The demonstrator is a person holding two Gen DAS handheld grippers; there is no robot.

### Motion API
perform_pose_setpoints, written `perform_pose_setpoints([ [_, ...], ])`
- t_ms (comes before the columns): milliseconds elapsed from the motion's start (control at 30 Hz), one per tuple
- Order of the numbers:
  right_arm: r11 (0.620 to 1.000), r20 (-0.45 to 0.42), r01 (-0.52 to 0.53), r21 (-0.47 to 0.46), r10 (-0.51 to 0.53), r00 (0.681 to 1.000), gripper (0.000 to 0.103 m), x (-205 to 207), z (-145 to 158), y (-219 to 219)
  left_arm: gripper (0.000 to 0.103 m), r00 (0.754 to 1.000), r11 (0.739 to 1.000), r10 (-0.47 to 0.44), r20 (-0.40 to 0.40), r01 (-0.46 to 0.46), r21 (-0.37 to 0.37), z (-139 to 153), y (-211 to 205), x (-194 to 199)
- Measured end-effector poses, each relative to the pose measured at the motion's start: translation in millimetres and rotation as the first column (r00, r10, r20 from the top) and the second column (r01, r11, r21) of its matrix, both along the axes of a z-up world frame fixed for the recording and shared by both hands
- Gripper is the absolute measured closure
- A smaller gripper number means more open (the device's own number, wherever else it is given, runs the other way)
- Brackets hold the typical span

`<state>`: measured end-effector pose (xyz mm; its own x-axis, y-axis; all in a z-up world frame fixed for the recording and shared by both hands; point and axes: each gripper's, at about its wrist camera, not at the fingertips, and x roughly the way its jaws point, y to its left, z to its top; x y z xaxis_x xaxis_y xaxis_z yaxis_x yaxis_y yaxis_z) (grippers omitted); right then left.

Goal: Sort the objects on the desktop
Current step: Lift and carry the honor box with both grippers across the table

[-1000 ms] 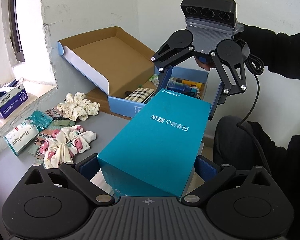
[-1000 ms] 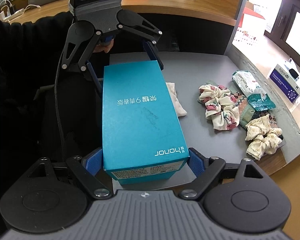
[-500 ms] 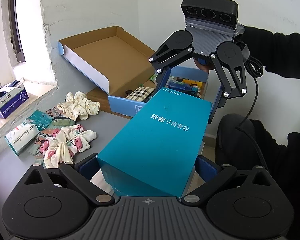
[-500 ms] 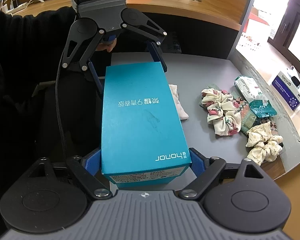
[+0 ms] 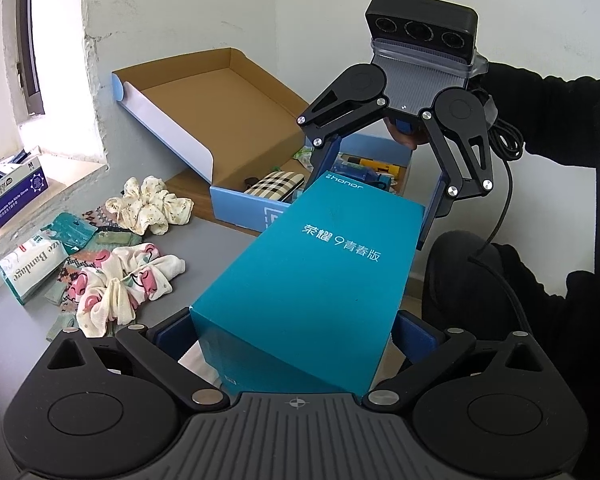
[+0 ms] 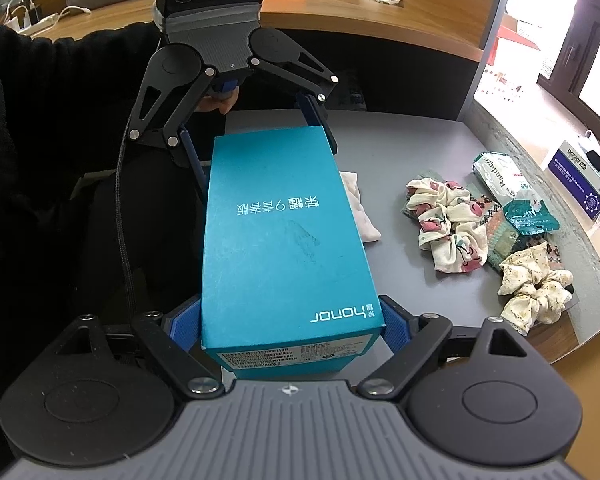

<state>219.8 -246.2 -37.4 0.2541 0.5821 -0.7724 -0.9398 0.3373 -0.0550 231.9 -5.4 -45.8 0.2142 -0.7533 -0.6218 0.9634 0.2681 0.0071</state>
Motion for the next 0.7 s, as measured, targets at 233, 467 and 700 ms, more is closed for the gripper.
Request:
perform_pose_setpoints([
  [233,1.0,-0.01,0.001,0.006,-0.001,1.0,0.011,0,-1,-1,0.001,1.0,1.0,-0.006,-0.018,0.006,-0.015,5,2,0],
  [467,1.0,-0.038,0.025,-0.017,-0.026,0.999,0.011,3,-2,3,0.002,1.0,0.998,0.001,-0.004,-0.002,-0.064,22,16,-2],
  [700,0.999,-0.069,0.03,-0.038,-0.033,0.997,0.011,9,-1,6,0.002,0.997,0.996,-0.007,0.077,0.014,-0.088,39,13,-24],
])
